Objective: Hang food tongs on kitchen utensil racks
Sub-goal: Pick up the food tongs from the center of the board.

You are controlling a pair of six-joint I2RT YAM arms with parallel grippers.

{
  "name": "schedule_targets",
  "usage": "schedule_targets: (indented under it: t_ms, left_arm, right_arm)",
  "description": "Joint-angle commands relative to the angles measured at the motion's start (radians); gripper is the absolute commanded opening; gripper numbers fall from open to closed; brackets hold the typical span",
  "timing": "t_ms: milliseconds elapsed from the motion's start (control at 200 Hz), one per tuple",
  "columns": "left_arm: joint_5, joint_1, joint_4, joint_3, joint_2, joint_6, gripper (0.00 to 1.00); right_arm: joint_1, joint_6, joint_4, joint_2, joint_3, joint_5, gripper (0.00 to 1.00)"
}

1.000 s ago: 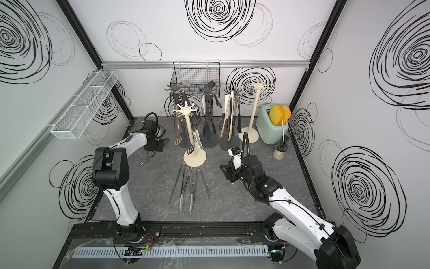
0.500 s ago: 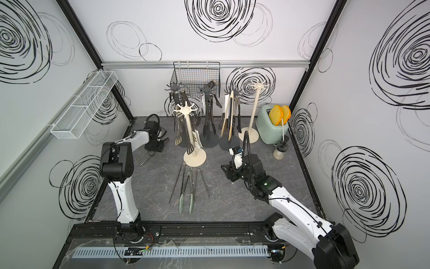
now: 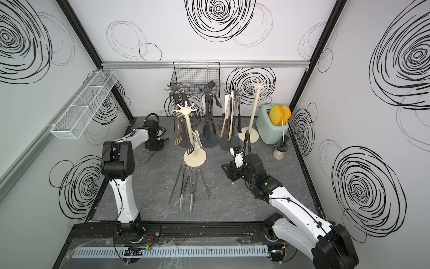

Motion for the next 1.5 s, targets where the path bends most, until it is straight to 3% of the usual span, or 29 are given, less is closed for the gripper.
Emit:
schedule_targets:
  t_ms: [0,625,781,796,901,1236,1496]
  left_arm:
    - [0.053,0.003,-0.092,-0.013,0.073,0.01,0.33]
    - [0.05,0.002,-0.068,-0.035,0.04,0.009,0.13]
    - [0.045,0.002,-0.055,-0.044,0.011,-0.001,0.05]
    - [0.046,0.002,-0.052,-0.046,0.007,-0.002,0.0]
    - [0.04,0.002,-0.035,-0.057,-0.033,-0.018,0.0]
    - [0.089,0.005,0.074,-0.112,-0.31,-0.128,0.0]
    - [0.098,-0.025,0.187,-0.233,-0.585,-0.213,0.0]
  right_arm:
    - [-0.007,0.006,-0.012,-0.001,-0.012,-0.009,0.58]
    - [-0.015,0.01,-0.022,0.001,-0.012,-0.004,0.58]
    - [-0.017,0.014,-0.028,0.002,-0.011,0.002,0.58]
    - [-0.018,0.014,-0.028,0.002,-0.009,0.003,0.58]
    - [-0.018,0.016,-0.033,0.004,-0.008,0.003,0.58]
    - [-0.028,0.017,-0.042,0.003,-0.006,0.027,0.57]
    - [-0.033,0.014,-0.053,0.021,0.011,0.05,0.57]
